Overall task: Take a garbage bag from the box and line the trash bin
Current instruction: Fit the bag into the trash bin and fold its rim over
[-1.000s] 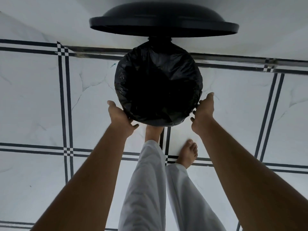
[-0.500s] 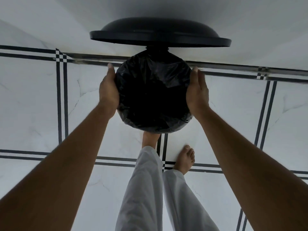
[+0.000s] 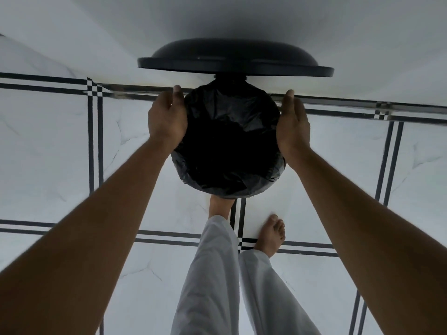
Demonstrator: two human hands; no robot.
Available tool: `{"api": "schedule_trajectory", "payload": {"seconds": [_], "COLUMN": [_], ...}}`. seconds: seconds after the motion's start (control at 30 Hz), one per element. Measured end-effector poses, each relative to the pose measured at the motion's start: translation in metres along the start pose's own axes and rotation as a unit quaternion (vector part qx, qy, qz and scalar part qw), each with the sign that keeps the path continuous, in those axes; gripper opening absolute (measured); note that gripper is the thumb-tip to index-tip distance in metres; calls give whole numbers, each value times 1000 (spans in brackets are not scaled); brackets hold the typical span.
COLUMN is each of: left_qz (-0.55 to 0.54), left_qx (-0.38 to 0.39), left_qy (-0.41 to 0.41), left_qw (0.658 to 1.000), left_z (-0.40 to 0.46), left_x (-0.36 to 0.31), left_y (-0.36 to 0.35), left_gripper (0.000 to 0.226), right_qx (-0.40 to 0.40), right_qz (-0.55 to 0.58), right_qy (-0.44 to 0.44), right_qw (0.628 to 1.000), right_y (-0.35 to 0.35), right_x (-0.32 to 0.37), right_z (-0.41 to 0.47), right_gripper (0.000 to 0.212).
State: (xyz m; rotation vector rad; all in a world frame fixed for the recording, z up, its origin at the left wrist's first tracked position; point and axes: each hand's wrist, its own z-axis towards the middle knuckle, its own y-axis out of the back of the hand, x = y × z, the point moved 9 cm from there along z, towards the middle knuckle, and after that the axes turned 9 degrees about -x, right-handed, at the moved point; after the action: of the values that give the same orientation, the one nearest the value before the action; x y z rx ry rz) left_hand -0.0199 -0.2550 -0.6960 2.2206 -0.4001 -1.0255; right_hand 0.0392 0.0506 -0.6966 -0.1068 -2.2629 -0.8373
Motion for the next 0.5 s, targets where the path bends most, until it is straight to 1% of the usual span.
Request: {"api": "schedule_trajectory", "payload": {"seconds": [0.07, 0.13, 0.17, 0.23, 0.3, 0.33, 0.37, 0.4, 0.43, 0.47, 0.5], "left_qz": [-25, -27, -26, -28, -26, -13, 2, 17, 36, 57, 77], "left_qx": [-28, -26, -25, -38, -83, -121, -160, -193, -217, -226, -219], "left_qy": [-28, -61, -93, -195, -334, -392, -427, -443, -446, -442, -434], "left_qw": [999, 997, 995, 980, 939, 912, 890, 876, 868, 866, 871], "left_z": [-16, -44, -62, -105, -150, -169, -182, -189, -190, -184, -174], "left_x": [-4, -9, -16, -44, -84, -102, -118, -133, -146, -154, -158], "left_y": [17, 28, 34, 53, 76, 87, 96, 104, 108, 107, 102], "left_gripper": [34, 26, 21, 19, 16, 16, 19, 25, 31, 37, 42], "right_qx": [-54, -114, -143, -191, -230, -234, -226, -205, -177, -150, -127], "right_qz": [44, 91, 107, 117, 90, 76, 64, 52, 38, 18, -4], "right_qy": [-6, -3, 16, 101, 225, 290, 342, 373, 386, 387, 379], "right_qw": [998, 989, 984, 969, 943, 925, 910, 903, 904, 910, 917], "right_y": [18, 40, 51, 74, 94, 99, 99, 97, 91, 84, 76], "right_x": [1, 7, 14, 40, 77, 97, 113, 126, 134, 139, 140], "right_z": [-9, -28, -40, -70, -100, -113, -122, -127, -126, -122, -117], "right_gripper": [53, 49, 47, 43, 41, 41, 41, 44, 47, 50, 53]}}
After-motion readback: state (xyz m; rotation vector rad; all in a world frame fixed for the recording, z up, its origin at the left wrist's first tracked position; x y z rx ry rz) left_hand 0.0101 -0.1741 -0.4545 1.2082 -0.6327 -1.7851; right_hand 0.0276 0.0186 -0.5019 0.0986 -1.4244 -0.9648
